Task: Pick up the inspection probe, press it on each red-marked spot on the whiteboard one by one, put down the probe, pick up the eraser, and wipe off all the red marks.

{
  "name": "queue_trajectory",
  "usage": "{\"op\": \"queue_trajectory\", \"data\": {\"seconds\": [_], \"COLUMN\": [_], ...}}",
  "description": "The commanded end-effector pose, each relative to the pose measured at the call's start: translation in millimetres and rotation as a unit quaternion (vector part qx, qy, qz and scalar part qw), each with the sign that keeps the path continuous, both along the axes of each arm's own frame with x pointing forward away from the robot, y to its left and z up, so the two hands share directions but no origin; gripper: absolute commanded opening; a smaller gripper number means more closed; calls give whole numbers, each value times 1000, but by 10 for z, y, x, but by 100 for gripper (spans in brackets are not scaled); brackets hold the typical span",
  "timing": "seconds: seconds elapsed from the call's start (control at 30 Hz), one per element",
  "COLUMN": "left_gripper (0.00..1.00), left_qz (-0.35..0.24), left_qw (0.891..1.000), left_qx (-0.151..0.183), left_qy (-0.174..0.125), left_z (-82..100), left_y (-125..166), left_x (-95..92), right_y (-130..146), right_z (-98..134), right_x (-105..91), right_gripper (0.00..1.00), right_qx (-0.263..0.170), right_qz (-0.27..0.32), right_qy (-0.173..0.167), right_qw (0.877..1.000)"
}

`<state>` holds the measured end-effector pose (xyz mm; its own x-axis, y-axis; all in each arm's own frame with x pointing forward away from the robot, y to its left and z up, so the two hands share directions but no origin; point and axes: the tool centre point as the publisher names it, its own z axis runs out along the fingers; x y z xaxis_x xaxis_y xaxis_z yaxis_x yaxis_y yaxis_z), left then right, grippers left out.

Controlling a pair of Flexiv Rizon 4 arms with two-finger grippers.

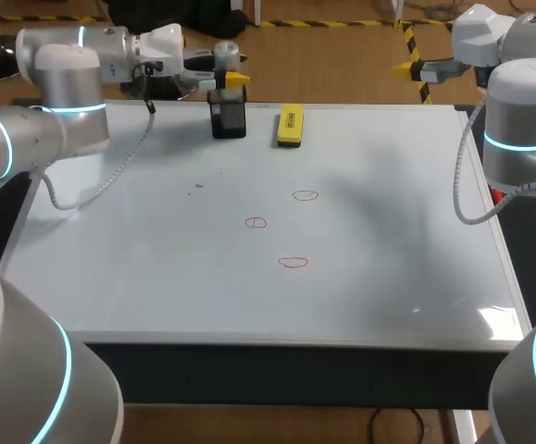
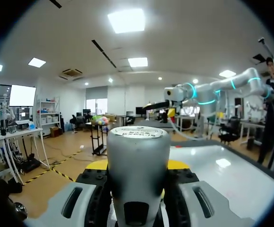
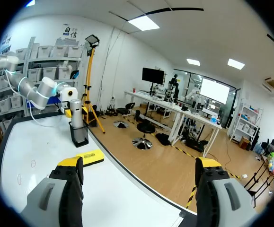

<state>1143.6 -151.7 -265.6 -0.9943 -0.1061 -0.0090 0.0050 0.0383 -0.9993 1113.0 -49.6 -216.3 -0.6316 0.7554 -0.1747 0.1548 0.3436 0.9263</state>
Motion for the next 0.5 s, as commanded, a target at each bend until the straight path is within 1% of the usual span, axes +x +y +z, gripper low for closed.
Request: {"op": "queue_trajectory", "data": {"seconds": [0.03,0.2,0.37,0.47,0.5], "left_gripper": [0,0,0,0,0], "left_qz": [1,-4,-4,-5,-4], "left_qw": [1000,1000,1000,999,1000], "left_qx": [8,14,22,23,18], "left_qy": [-7,-16,-19,-21,-23], "left_z": [158,314,468,575,612], "left_y": [-30,-34,-5,19,30], "left_x": [19,89,110,116,112], "right_y": [-2,-2,-2,-2,-2], "right_z": [1,1,1,1,1], "right_x": [5,5,5,5,5], "right_gripper": [100,100,100,100,100], "right_qx": [0,0,0,0,0], "right_qz": [0,0,0,0,0], "right_qy": [1,1,1,1,1], "right_qw": [1000,1000,1000,1000,1000]}}
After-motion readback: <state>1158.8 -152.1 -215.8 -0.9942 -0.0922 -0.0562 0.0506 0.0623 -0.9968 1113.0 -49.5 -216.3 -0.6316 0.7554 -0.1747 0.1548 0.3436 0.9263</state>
